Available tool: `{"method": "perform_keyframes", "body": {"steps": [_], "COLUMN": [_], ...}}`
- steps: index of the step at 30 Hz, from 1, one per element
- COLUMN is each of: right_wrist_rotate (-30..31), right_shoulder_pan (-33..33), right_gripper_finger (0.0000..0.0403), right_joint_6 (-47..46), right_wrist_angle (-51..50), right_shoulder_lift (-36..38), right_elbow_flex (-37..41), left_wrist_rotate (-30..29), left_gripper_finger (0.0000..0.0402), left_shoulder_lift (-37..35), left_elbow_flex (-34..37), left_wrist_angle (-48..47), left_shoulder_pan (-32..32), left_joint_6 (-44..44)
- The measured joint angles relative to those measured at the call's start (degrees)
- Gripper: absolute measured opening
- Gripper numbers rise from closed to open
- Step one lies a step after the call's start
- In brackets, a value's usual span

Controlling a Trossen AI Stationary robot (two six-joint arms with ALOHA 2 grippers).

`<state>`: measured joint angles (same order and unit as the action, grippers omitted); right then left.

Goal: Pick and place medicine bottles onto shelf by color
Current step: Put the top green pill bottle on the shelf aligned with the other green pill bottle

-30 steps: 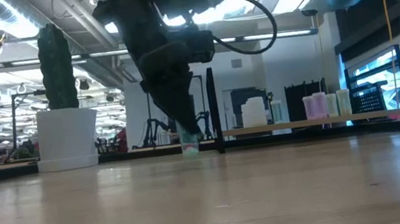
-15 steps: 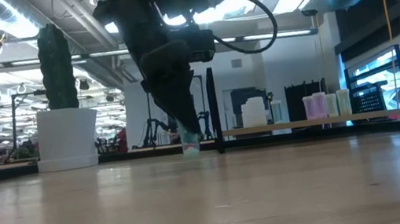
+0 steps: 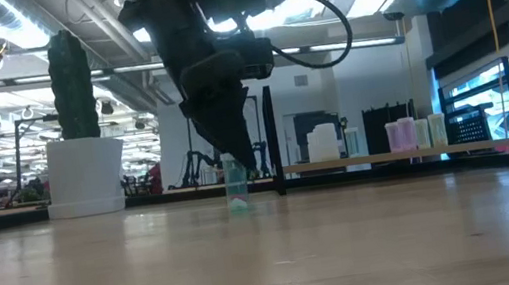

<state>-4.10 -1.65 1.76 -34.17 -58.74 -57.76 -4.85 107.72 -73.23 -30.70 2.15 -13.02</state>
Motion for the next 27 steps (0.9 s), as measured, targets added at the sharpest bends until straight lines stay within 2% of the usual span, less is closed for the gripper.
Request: {"method": "perform_keyframes", "body": {"steps": [8,18,27], "right_wrist_rotate": [0.00,0.00,0.00], "right_shoulder_pan": [0.00,0.00,0.00], "right_gripper_finger": [0.0233,0.0233,0.0233], "right_joint_6": [0.05,0.06,-0.02], "right_wrist_angle": [0.00,0.00,0.02], "right_shoulder_lift": [0.00,0.02,0.02], "right_elbow_flex": [0.00,0.00,0.00], "left_wrist_rotate": [-0.08,-0.18,-2.47], "left_gripper_finger": [0.0230,0.0229,0.0228], "left_shoulder_lift": [0.00,-3.44,-10.99], "left_elbow_flex": [0.00,-0.13,-0.11], "left_wrist_angle": [0.00,-0.26,-1.17], "left_shoulder_pan": [0.00,0.01,0.04], "left_joint_6": [-0.09,0.02,0.09]}}
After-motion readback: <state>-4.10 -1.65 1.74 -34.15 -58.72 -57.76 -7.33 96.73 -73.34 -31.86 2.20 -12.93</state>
